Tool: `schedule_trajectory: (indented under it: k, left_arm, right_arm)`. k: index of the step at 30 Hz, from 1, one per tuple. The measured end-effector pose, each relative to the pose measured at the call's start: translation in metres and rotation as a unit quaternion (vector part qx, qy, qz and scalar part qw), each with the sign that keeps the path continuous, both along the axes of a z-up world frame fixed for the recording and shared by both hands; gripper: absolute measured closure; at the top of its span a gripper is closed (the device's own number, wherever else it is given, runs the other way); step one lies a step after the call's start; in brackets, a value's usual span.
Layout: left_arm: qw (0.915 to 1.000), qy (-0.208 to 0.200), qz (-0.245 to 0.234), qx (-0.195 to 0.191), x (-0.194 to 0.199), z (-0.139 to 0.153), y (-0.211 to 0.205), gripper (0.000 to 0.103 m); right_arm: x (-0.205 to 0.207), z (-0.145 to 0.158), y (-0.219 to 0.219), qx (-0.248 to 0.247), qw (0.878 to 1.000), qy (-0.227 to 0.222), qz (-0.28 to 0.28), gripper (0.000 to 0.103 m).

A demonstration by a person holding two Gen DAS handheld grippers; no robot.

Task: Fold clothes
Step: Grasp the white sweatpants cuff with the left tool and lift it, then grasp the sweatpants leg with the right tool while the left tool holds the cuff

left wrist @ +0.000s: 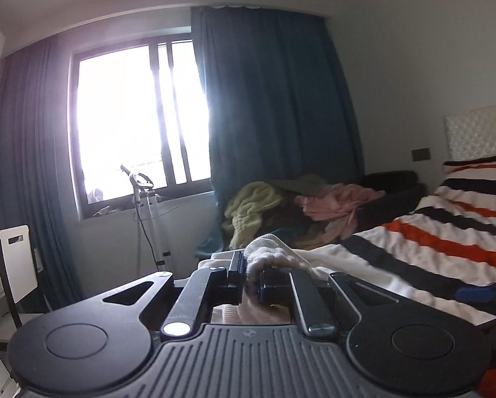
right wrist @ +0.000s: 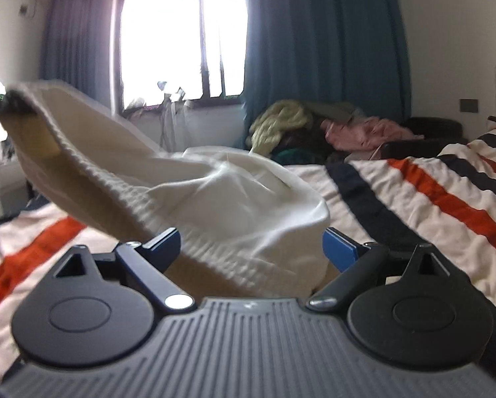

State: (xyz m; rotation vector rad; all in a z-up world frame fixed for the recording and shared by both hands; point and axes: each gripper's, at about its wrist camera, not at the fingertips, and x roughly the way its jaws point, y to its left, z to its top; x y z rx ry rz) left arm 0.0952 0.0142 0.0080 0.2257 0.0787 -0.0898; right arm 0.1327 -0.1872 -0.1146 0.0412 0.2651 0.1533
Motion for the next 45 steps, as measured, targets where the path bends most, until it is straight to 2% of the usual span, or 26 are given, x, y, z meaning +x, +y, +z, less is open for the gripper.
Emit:
schedule_trajectory:
  k: [6,10,13,15,18,23,25,28,31,33,34,36,38,39,42,45]
  left_arm:
    - [0.9981,0.033,0.009,-0.052,-0.02,-0.005,0.028,0.094]
    - [0.9958,0.059,0.02,-0.067,-0.02,-0.008,0.051,0.094]
    - [0.9942,0.071,0.026,-0.077,-0.023,-0.011,0.065,0.094]
    - [0.9938,0.072,0.023,-0.082,-0.025,-0.012,0.072,0.094]
    - [0.9917,0.078,0.02,-0.1,-0.024,-0.014,0.08,0.094]
    - [0.9871,0.085,0.022,-0.134,-0.02,-0.016,0.094,0.094]
    - [0.9814,0.093,0.033,-0.165,-0.013,-0.016,0.105,0.094]
    - [0.9734,0.102,0.05,-0.199,-0.005,-0.017,0.122,0.094]
    - [0.9676,0.11,0.06,-0.219,0.005,-0.019,0.137,0.094]
    - [0.9642,0.117,0.064,-0.229,0.012,-0.02,0.142,0.094]
    - [0.9637,0.119,0.066,-0.23,0.014,-0.02,0.144,0.094]
    - [0.9632,0.121,0.069,-0.23,0.016,-0.019,0.146,0.094]
    - [0.9629,0.125,0.071,-0.229,0.016,-0.02,0.148,0.094]
    - [0.9628,0.129,0.07,-0.227,0.015,-0.02,0.148,0.094]
    - [0.9633,0.137,0.07,-0.22,0.011,-0.022,0.147,0.094]
    - [0.9613,0.151,0.075,-0.218,0.002,-0.024,0.147,0.094]
  right_arm:
    - [-0.023,0.022,0.024,-0.015,0.998,0.057,-0.007,0.009]
    - [-0.017,0.03,0.047,-0.047,0.993,0.111,-0.01,0.009]
    - [-0.006,0.034,0.06,-0.047,0.988,0.149,-0.014,0.009]
    - [0.004,0.036,0.065,-0.03,0.985,0.167,-0.019,0.009]
    - [0.014,0.036,0.061,0.02,0.985,0.166,-0.032,0.009]
    - [0.017,0.022,0.043,0.053,0.989,0.134,-0.042,0.009]
    - [0.023,0.009,0.03,0.059,0.984,0.153,-0.067,0.009]
    - [0.031,-0.021,-0.006,0.109,0.969,0.189,-0.117,0.01]
    - [0.032,-0.039,-0.038,0.157,0.96,0.18,-0.144,0.013]
    - [0.037,-0.038,-0.047,0.194,0.961,0.151,-0.126,0.025]
    - [0.04,-0.036,-0.046,0.196,0.964,0.138,-0.117,0.03]
    - [0.045,-0.031,-0.034,0.156,0.975,0.12,-0.101,0.043]
    - [0.048,-0.029,-0.02,0.121,0.983,0.12,-0.069,0.083]
    - [0.047,-0.028,-0.014,0.112,0.984,0.124,-0.054,0.092]
    - [0.029,-0.015,0.0,0.067,0.993,0.093,-0.034,0.094]
    - [0.005,0.011,-0.006,0.072,0.996,0.05,-0.017,0.094]
